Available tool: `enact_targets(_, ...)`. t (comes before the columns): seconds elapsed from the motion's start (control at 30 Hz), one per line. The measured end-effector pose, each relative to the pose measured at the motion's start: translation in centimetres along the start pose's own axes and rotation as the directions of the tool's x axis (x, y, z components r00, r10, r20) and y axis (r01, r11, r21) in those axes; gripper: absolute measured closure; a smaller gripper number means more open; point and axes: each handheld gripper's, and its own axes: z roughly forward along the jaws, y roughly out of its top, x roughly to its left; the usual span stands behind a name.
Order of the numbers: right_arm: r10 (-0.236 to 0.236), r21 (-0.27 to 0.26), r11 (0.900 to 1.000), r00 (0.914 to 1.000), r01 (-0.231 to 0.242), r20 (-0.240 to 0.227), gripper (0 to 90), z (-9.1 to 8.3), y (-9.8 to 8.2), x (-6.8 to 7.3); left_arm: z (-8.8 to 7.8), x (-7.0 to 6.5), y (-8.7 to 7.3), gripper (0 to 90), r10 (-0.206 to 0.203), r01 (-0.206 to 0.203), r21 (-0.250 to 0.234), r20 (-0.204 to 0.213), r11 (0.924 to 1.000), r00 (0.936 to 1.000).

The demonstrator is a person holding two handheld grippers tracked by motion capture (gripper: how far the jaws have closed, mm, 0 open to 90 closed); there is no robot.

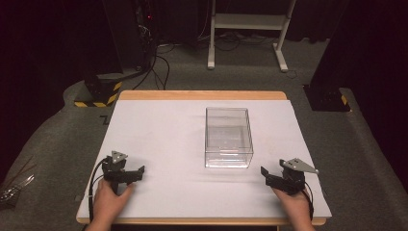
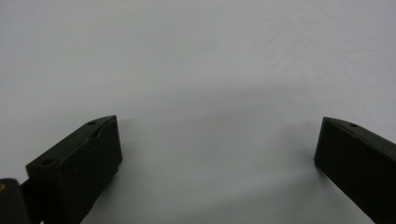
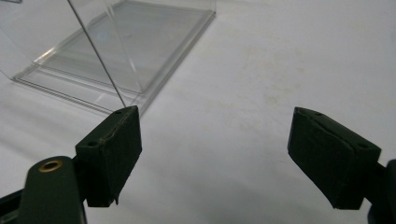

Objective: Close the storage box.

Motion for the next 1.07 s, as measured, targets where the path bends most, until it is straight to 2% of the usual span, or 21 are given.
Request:
enact_targets(0.13, 0.003, 0.015, 1.0, 0.9997, -0.003, 0.023, 18.1, -0.3, -0.6, -0.7, 0.0, 0.0, 0.0, 0.9, 0.0, 0.0, 0.0, 0.0, 1.0, 1.0)
enact_targets(0.33, -0.017, 0.059, 0.998, 0.9975, 0.013, 0.069, 18.0, -0.5, -1.4, -1.5, 0.0, 0.0, 0.0, 1.0, -0.001, 0.001, 0.0, 0.0, 1.0, 1.0)
enact_targets(0.47, -0.033, 0.083, 0.996, 0.9973, 0.027, 0.066, 17.7, -0.2, -1.5, -1.3, 0.0, 0.0, 0.0, 1.0, -0.002, 0.002, -0.001, 0.0, 1.0, 1.0)
enact_targets(0.7, -0.098, 0.112, 0.99, 0.9902, 0.087, 0.099, 21.2, 0.1, -1.6, -0.6, 0.0, 0.0, 0.0, 1.0, 0.001, -0.001, 0.0, -0.002, 1.0, 1.0)
enact_targets(1.07, -0.112, 0.13, 0.986, 0.9896, 0.1, 0.091, 22.5, 0.3, -1.6, -0.5, 0.0, 0.0, 0.0, 1.0, 0.001, -0.001, 0.0, -0.003, 1.0, 1.0)
